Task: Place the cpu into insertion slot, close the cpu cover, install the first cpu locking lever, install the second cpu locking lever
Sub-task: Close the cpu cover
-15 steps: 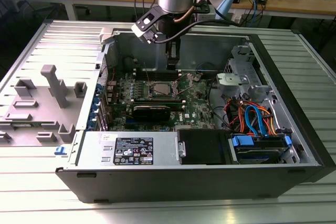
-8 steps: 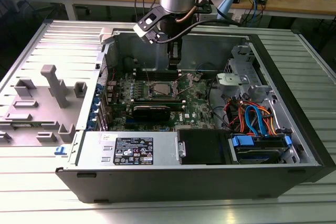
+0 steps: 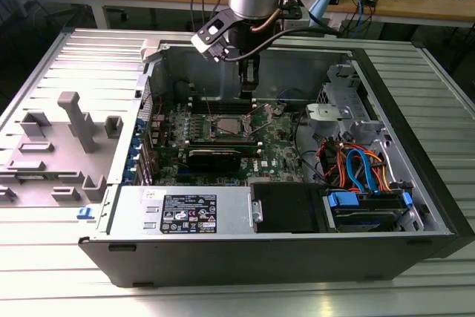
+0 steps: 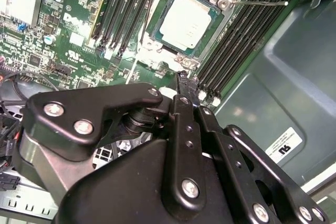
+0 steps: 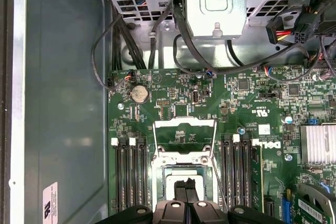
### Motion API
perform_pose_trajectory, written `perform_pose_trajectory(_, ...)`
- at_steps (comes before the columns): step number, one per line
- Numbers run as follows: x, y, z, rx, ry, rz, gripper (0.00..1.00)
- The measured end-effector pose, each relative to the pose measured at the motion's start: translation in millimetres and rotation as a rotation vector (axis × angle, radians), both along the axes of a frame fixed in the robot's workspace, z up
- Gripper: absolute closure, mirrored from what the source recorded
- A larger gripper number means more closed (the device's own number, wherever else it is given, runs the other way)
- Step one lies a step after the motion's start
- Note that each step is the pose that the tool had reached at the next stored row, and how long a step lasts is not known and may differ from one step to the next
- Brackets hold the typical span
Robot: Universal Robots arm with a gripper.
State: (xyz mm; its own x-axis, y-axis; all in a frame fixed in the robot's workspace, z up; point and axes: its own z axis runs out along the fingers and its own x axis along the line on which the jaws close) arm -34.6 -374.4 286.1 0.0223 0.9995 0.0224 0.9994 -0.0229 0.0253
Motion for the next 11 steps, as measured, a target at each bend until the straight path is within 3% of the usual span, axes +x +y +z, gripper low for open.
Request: perform_pose_trajectory(11, 5.3, 0.0, 0.0, 0.0000, 0.0000, 0.000, 0.89)
